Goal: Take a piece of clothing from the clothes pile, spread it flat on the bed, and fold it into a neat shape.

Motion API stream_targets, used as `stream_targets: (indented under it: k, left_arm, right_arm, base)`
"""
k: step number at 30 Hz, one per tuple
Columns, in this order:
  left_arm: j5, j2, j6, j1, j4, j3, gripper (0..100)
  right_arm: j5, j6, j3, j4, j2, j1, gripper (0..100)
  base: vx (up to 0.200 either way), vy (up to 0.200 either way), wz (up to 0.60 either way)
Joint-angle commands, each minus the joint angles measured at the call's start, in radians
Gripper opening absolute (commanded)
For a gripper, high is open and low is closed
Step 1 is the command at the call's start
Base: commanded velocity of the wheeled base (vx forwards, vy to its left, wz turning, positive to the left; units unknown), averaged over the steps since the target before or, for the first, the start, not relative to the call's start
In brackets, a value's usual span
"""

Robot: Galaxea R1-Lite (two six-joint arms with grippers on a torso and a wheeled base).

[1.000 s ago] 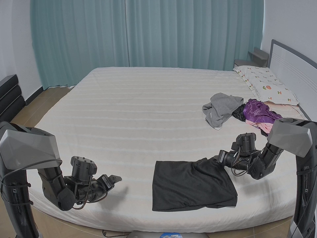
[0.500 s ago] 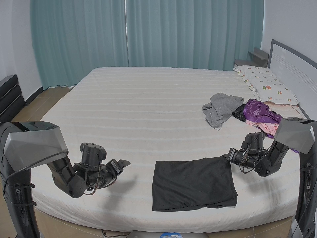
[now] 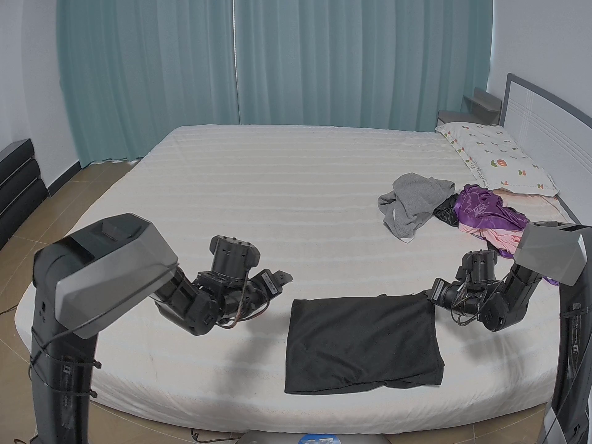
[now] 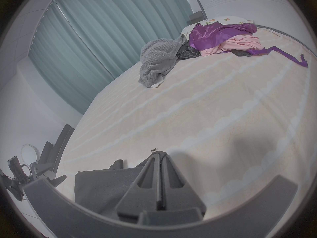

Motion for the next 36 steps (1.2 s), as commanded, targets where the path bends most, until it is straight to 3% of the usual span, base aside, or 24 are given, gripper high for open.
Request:
stream_targets:
  k: [1,8,18,19,29,36]
  left_arm:
    - [0.035,0.124,0.010,-0.064,0.045,-0.132,100]
    - [0.073,0.177,0.013,-0.081,0.121,-0.238,100]
    - [0.078,0.216,0.028,-0.094,0.129,-0.292,100]
    - [0.079,0.219,0.030,-0.097,0.135,-0.301,0]
    - [0.090,0.228,0.030,-0.099,0.177,-0.330,0]
    - [0.193,0.226,0.002,-0.090,0.174,-0.323,0]
  right_arm:
    - [-0.002,0.000,0.006,-0.004,0.002,-0.013,0]
    - [-0.010,0.000,0.021,-0.004,0.005,-0.018,0]
    - [-0.008,0.002,0.012,-0.004,0.015,-0.013,0]
    - [-0.008,0.002,0.010,-0.004,0.015,-0.013,0]
    - [-0.008,0.003,0.012,-0.005,0.010,-0.007,0]
    - [-0.013,0.002,0.007,-0.021,0.019,0.008,0]
  base:
    - [0.000,0.000,0.00]
    - [0.000,0.000,0.00]
    - [0.000,0.000,0.00]
    - [0.000,0.000,0.00]
    - [0.000,0.000,0.00]
    - [0.000,0.000,0.00]
